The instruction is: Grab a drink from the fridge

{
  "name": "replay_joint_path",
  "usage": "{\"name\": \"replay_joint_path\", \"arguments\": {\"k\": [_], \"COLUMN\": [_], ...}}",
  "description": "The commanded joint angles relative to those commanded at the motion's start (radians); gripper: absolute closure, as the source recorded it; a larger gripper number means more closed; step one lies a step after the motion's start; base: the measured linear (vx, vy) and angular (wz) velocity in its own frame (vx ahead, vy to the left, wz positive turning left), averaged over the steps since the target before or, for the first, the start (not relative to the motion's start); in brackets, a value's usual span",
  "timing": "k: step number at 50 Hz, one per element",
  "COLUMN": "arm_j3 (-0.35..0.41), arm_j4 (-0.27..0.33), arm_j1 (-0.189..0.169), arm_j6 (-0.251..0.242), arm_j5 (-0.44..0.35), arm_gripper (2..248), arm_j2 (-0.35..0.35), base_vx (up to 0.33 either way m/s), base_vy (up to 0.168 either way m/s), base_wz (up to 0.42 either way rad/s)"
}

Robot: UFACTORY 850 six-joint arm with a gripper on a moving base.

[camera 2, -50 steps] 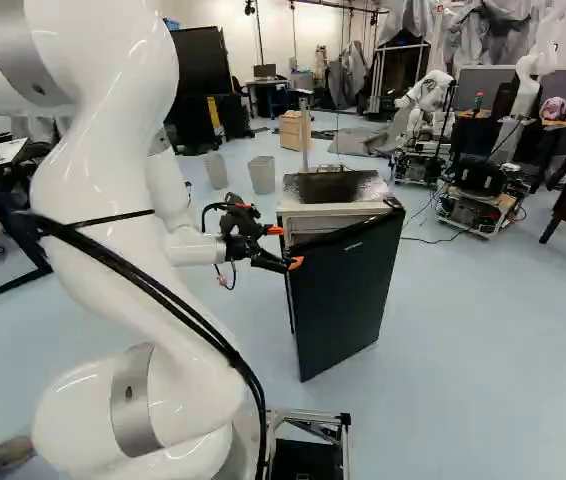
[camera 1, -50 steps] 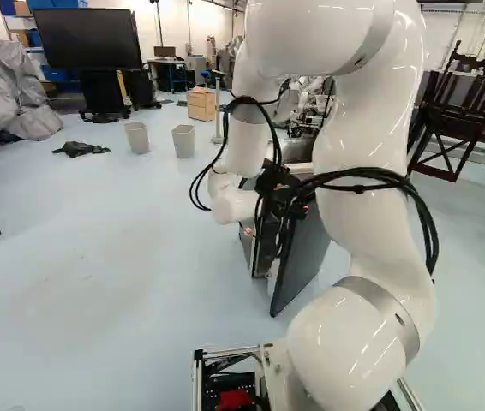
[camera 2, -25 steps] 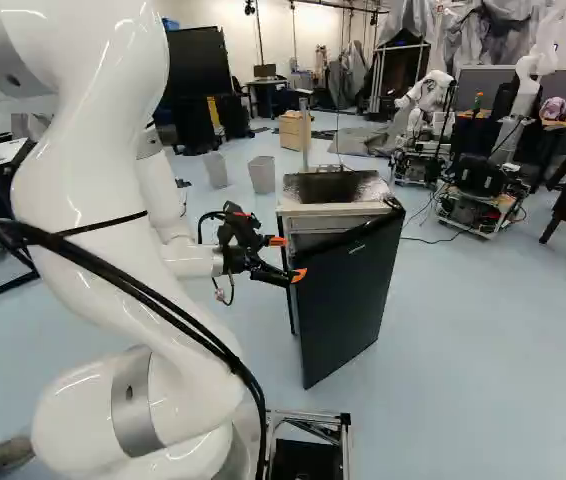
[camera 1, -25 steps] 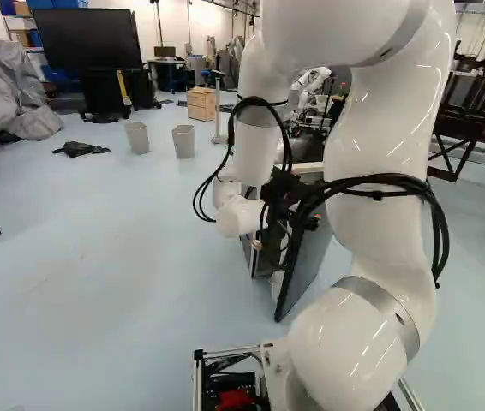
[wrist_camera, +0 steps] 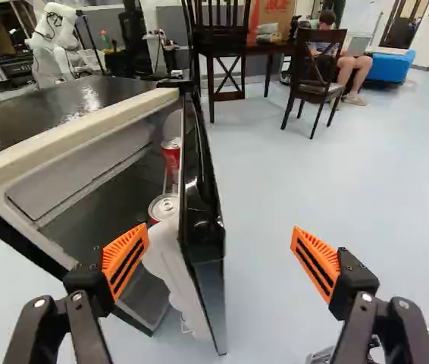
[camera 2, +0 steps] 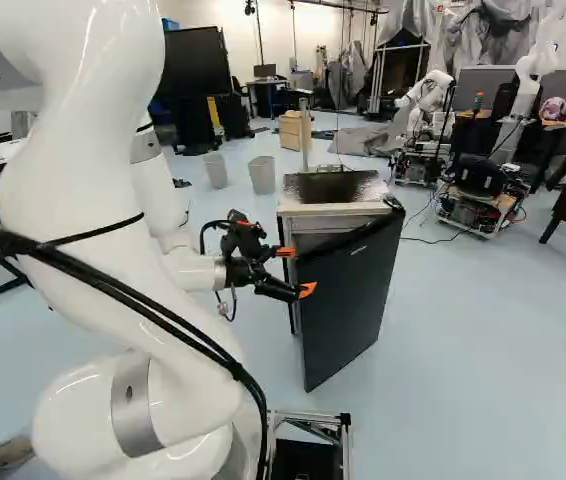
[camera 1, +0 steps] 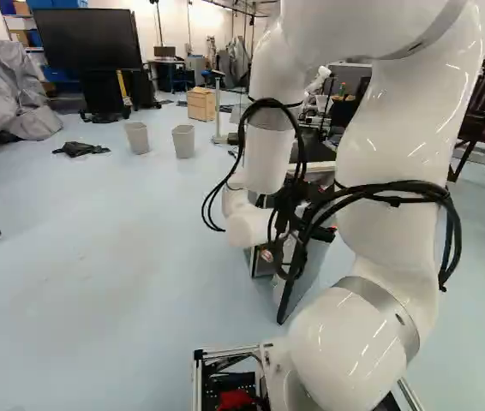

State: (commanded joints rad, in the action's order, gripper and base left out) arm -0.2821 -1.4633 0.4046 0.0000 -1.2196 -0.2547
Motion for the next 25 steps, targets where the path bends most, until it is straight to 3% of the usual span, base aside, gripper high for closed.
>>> {"name": "replay_joint_path", "arguments": {"k": [25], "arm_j3": [0.076], "arm_j4": [-0.023], "arm_j1": [-0.062], "arm_j6": [0.0], "arm_j5": [-0.031], "arm_gripper": [3], "arm_j2": [0.047], "base_vx": [0.0], "base_vy": [0.0], "base_wz": [0.0]}}
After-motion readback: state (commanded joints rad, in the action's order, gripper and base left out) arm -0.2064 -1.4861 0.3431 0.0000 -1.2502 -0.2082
